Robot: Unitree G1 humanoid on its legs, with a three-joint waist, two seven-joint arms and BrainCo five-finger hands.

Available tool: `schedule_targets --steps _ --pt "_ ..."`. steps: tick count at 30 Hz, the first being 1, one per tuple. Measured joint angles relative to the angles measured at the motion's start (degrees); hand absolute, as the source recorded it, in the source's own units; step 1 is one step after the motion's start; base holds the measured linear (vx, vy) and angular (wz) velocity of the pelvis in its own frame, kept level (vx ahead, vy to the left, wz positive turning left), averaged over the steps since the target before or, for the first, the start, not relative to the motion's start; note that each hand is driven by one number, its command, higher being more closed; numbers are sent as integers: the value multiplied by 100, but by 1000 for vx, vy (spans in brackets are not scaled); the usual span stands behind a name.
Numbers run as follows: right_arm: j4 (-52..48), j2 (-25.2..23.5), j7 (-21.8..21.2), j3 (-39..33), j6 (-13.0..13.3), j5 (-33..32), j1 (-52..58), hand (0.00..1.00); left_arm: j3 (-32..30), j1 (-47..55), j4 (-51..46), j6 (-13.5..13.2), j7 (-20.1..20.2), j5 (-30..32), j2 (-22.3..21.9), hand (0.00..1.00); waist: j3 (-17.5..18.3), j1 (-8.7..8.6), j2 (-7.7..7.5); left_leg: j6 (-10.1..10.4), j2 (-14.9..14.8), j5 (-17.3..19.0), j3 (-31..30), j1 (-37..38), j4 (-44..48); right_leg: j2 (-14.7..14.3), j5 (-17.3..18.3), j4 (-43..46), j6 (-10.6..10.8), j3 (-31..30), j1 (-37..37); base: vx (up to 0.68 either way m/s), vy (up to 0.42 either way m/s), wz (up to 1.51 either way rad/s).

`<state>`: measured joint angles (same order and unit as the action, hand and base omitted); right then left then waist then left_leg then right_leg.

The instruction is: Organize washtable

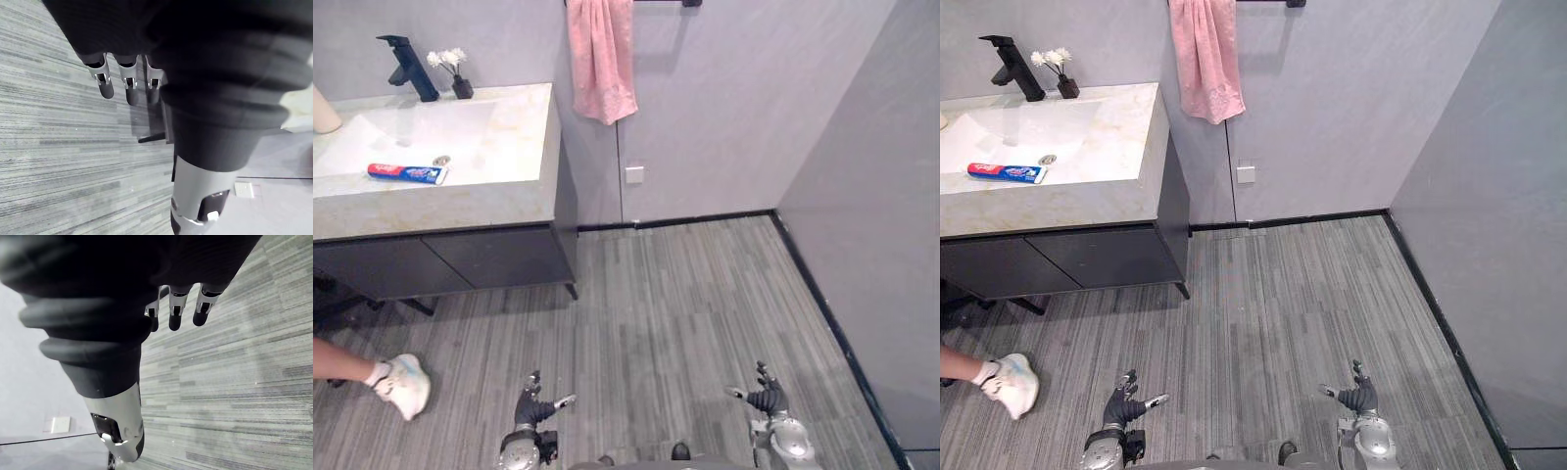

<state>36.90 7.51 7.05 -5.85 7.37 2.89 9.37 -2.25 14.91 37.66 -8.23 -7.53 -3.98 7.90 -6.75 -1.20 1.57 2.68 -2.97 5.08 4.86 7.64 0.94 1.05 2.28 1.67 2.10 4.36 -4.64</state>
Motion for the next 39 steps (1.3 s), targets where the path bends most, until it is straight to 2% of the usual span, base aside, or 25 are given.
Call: schedule_targets --steps 10,15,17,20,22,23,24,25,26,27,28,30,32,33,34,35,36,37,38,39 --pt "0 36 89 -18 -1 121 -130 0 60 -23 25 6 -19 1 1 0 -40 28 -36 1 7 1 1 -3 -50 6 -50 -186 13 34 -63 -30 -11 0" --pt "0 27 277 -128 -18 103 -129 0 57 -22 5 7 -40 0 0 0 -101 38 -84 -18 -5 15 181 -155 -23 -10 -109 -207 14 -107 113 -62 -10 -11" --pt "0 27 290 -139 -34 84 -188 0 51 -20 -33 7 -72 -3 0 0 -122 48 -87 -97 -24 110 306 -267 109 -27 -122 -185 21 -228 227 -56 14 -36" --pt "-1 31 301 -159 -59 -9 -355 0 26 11 -239 9 -147 -6 0 0 -196 89 -44 -128 -84 470 547 -525 577 -59 -43 32 58 -487 493 -24 35 -50" --pt "-20 37 305 -173 -122 -10 -416 0 12 5 -489 10 -151 -11 -3 0 -283 175 -15 -207 -87 837 692 -710 1051 -31 484 972 166 -642 974 26 60 -39" --pt "-19 25 304 -210 -146 -9 -387 0 11 -56 -594 8 -155 -14 -2 0 -354 162 -78 -275 -7 1025 708 -758 1253 65 785 1575 213 -649 1174 39 73 -10" --pt "-19 20 307 -220 -156 -10 -383 0 11 -66 -616 7 -159 -17 -2 0 -360 162 -88 -315 12 1085 706 -764 1288 99 834 1739 235 -643 1230 42 63 -3" --pt "-20 20 315 -226 -169 -12 -403 0 11 -105 -641 5 -168 -37 -2 0 -389 173 -105 -334 41 1234 711 -756 1392 145 911 2278 304 -612 1458 118 91 -9" --pt "-87 -16 331 -220 -175 -14 -447 0 30 -149 -663 6 -233 -55 25 0 -472 154 -130 -461 77 1363 669 -604 1473 234 908 3471 336 -495 1988 168 88 -1" --pt "-149 -42 332 -215 -181 -15 -440 0 38 -159 -673 6 -262 -60 47 0 -531 110 -160 -486 102 1421 637 -523 1492 298 901 3877 326 -411 2144 267 91 10" --pt "-237 -57 330 -202 -215 -15 -437 0 41 -168 -672 13 -282 -64 73 0 -582 41 -155 -490 102 1543 628 -366 1502 358 1099 4116 299 -261 2297 231 43 12" --pt "-457 -19 337 -204 -213 -18 -468 0 55 -184 -673 14 -308 -79 73 0 -568 45 -204 -413 76 1712 597 -138 1492 406 1237 3927 272 -16 2638 354 33 8" --pt "-449 52 367 -198 -202 -25 -543 0 60 -296 -671 19 -351 -132 44 0 -612 -14 -128 -377 -75 1744 532 56 1451 301 1201 3536 213 203 2885 453 -28 24" --pt "-453 116 399 -195 -203 -35 -583 0 61 -412 -671 17 -387 -169 1 0 -669 -95 8 -329 -244 1735 433 294 1248 120 1013 3083 47 354 3054 679 -111 43" --pt "-467 167 411 -151 -204 -56 -565 0 67 -484 -675 9 -390 -183 27 0 -649 -141 -11 -121 -318 1667 316 493 1112 -73 518 2391 -11 327 3129 721 -135 46" --pt "-473 202 414 -85 -204 -55 -525 0 70 -506 -693 7 -390 -182 56 0 -636 -154 -60 -35 -306 1663 280 559 1100 -95 137 2005 -93 307 3131 635 -142 49" --pt "-463 279 410 -34 -204 -57 -484 0 71 -540 -670 7 -381 -178 26 0 -628 -196 -47 81 -352 1717 169 687 1196 -104 -483 2051 -351 278 3108 652 -169 29" --pt "-476 330 403 -21 -245 -56 -552 0 116 -638 -674 7 -373 -180 -73 0 -645 -210 203 421 -610 1463 112 538 1675 -195 -135 2404 -492 523 3095 632 -172 29" --pt "-496 314 400 -1 -244 -56 -584 0 137 -679 -672 7 -375 -179 -82 0 -643 -231 197 350 -598 1231 51 359 2040 -179 21 2437 -503 530 3037 752 -221 19" --pt "-511 286 393 60 -244 -57 -622 0 153 -717 -670 8 -374 -180 -132 0 -665 -261 209 172 -634 529 -34 -111 3160 -176 229 2300 -541 555 2715 504 -175 23"
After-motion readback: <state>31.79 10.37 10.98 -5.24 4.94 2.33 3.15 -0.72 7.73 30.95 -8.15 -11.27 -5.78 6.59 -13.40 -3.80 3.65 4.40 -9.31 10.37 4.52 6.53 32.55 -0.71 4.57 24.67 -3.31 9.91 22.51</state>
